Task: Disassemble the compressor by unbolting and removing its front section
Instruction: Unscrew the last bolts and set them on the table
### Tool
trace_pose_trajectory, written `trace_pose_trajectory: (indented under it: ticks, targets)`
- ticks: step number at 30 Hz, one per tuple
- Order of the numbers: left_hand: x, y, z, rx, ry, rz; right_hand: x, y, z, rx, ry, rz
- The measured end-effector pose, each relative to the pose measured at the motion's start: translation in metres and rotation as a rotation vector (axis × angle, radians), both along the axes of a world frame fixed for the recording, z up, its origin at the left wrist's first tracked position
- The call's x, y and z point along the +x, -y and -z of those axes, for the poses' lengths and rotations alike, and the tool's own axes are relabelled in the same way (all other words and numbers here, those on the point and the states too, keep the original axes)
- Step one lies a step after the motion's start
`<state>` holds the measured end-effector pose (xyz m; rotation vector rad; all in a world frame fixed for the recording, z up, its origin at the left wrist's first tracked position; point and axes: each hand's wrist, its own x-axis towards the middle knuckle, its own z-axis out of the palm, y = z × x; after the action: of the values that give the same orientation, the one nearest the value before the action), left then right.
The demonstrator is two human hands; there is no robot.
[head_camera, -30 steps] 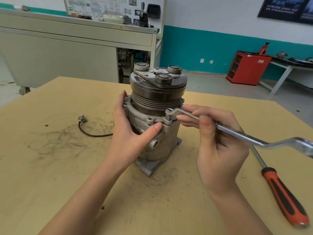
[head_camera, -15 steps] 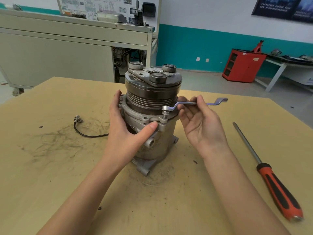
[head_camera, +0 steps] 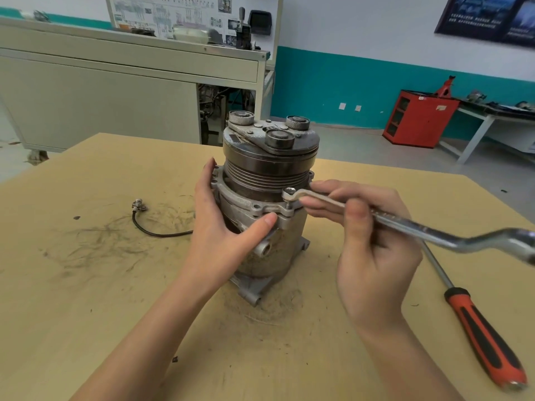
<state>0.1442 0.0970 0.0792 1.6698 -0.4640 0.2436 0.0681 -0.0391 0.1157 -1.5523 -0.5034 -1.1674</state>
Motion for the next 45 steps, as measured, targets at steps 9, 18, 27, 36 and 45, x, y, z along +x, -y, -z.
trace_pose_trajectory:
  ticks: [9,18,27,36,45]
  targets:
    - [0.0,0.001,0.0,-0.014,-0.001,-0.002,-0.002,-0.005,0.007,-0.065,0.018,0.193]
    - [-0.001,0.002,0.0,-0.018,0.011,-0.007,0.01,0.008,0.003,0.002,-0.002,-0.028]
    - [-0.001,0.001,-0.001,-0.009,0.014,-0.006,0.037,0.035,-0.012,0.644,-0.487,-0.536]
    - [0.0,0.0,-0.001,0.001,0.003,-0.003,0.008,0.017,-0.019,0.018,0.001,0.054]
    - [-0.001,0.0,-0.001,-0.002,-0.004,0.0,-0.001,0.005,-0.006,-0.432,0.136,0.28]
